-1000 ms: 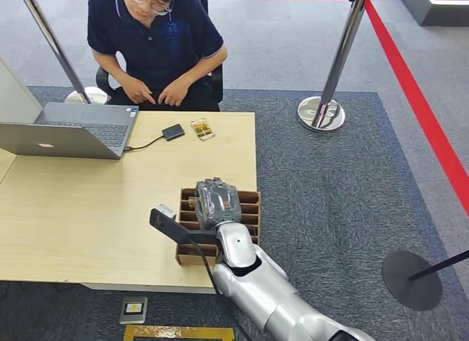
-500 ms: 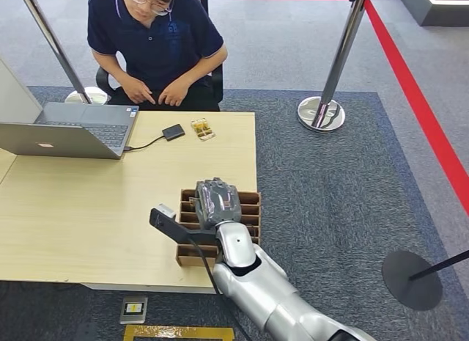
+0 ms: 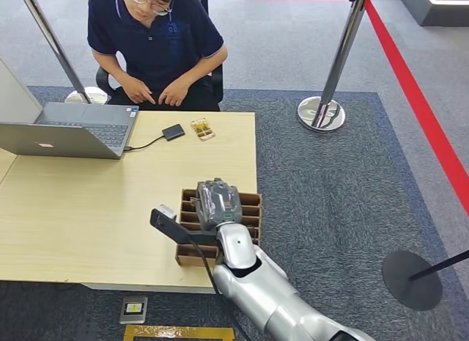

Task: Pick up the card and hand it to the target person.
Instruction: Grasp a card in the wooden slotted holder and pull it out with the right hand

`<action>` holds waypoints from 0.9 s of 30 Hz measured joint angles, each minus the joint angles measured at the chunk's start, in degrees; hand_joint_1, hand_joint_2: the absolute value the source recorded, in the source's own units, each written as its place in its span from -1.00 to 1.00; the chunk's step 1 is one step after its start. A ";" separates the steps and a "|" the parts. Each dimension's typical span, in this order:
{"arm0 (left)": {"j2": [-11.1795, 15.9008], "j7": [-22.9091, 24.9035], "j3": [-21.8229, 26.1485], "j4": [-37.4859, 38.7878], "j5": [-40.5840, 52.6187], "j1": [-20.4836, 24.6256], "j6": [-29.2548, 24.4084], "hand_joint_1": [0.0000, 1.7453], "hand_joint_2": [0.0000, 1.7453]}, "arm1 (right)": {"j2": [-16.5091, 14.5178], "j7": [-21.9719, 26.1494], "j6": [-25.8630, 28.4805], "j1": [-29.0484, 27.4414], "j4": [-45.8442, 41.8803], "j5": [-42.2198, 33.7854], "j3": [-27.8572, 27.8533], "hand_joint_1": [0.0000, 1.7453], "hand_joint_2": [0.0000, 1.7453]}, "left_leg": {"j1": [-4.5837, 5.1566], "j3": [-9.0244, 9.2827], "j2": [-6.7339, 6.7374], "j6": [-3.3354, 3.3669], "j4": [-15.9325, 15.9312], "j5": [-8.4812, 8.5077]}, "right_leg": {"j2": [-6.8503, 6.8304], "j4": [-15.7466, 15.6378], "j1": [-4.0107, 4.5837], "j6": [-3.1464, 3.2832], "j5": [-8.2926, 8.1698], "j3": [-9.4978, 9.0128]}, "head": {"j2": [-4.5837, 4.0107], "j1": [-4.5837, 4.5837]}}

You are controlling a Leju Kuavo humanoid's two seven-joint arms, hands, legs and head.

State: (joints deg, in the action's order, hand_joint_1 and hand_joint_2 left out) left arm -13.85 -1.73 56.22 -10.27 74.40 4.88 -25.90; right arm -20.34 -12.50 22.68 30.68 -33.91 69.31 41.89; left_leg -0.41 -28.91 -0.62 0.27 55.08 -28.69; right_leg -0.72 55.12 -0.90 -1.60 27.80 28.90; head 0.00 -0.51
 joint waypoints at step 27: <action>0.14 -0.59 0.08 0.00 -1.58 0.00 -1.65 -1.00 -1.00 | 3.22 3.49 -2.14 -3.91 -16.23 -2.82 -0.34 0.48 1.00 | 0.00 -0.22 -0.01 0.00 0.00 0.00 | 0.00 0.00 0.00 0.00 0.00 0.19 | 0.00 0.01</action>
State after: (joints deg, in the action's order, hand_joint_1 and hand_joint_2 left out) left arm -13.71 -2.32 56.30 -10.27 72.82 4.88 -27.54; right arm -17.12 -9.02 20.55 26.77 -50.14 66.49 41.55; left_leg -0.41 -29.13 -0.63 0.27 55.08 -28.69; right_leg -0.72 55.12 -0.90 -1.60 27.80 29.09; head 0.00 -0.51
